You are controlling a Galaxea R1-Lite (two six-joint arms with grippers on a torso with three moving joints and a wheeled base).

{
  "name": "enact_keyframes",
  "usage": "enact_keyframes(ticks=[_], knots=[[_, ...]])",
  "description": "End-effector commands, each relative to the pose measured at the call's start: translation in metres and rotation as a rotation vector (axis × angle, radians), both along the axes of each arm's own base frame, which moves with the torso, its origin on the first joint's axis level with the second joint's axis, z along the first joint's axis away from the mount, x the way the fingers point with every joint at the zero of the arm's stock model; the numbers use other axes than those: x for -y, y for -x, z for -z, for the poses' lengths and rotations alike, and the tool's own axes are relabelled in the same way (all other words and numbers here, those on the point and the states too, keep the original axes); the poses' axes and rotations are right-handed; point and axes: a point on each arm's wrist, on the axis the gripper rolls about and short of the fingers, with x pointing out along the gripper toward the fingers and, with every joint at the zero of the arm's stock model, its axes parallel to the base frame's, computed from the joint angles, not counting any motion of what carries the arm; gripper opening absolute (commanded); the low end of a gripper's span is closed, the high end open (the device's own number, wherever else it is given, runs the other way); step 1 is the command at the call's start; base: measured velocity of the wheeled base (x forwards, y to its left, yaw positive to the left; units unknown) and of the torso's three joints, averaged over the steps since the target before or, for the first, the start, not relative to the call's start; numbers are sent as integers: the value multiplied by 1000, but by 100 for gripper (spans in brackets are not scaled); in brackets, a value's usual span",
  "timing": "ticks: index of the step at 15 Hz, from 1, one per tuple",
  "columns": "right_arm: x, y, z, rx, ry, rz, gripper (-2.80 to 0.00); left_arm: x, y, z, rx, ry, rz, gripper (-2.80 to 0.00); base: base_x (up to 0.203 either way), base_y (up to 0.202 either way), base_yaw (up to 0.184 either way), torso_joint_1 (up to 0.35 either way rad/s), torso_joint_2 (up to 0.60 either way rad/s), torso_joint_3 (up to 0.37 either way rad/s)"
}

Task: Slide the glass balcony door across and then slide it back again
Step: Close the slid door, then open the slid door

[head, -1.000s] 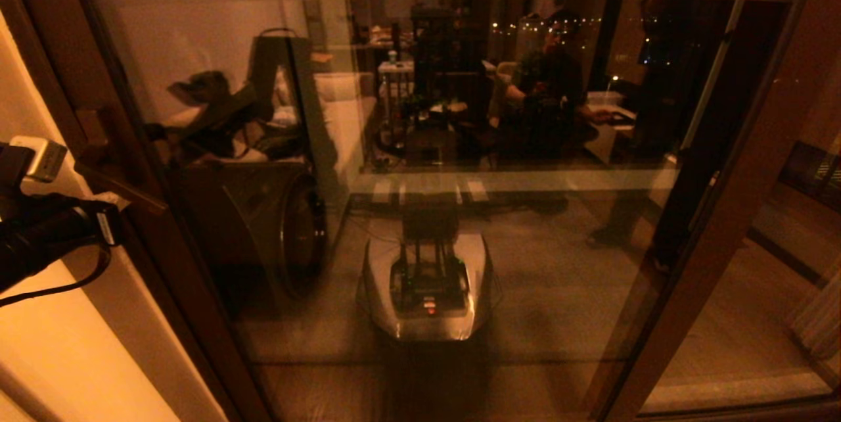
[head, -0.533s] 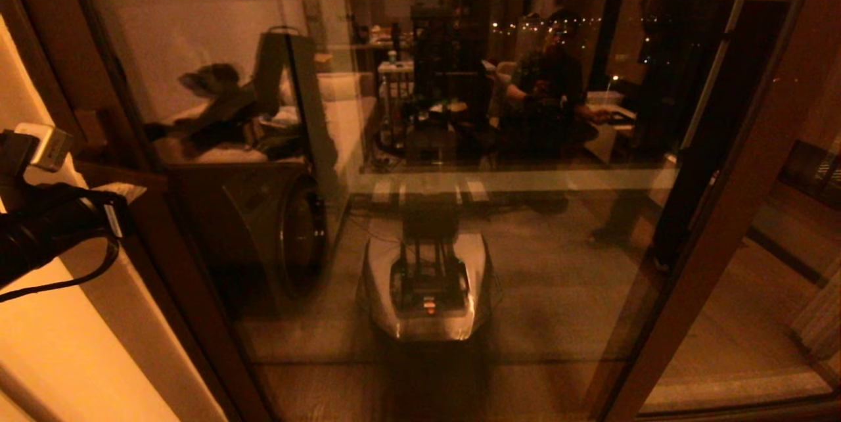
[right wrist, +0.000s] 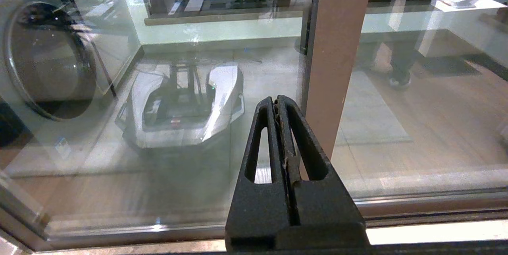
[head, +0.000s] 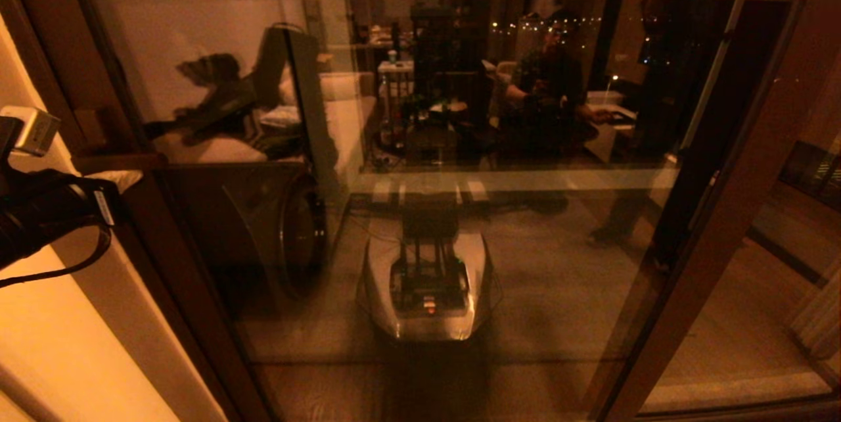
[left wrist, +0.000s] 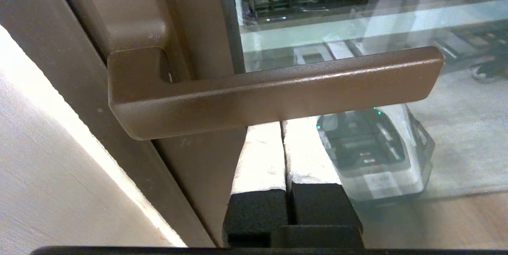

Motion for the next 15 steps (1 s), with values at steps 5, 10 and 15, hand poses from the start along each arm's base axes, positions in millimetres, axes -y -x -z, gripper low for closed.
enact_keyframes(ticks=[5,10,15], knots=[[0,0,0,-2,0,-1,-280,7,29,12,-28,11,-1,-280,0,0,0,0,0,0],[0,0,0,-1,0,-1,-280,1,48,12,-20,13,-43,-280,0,0,0,0,0,0],[0,0,0,0,0,-1,-280,-6,65,-25,110,-11,-83,-280,0,0,0,0,0,0]])
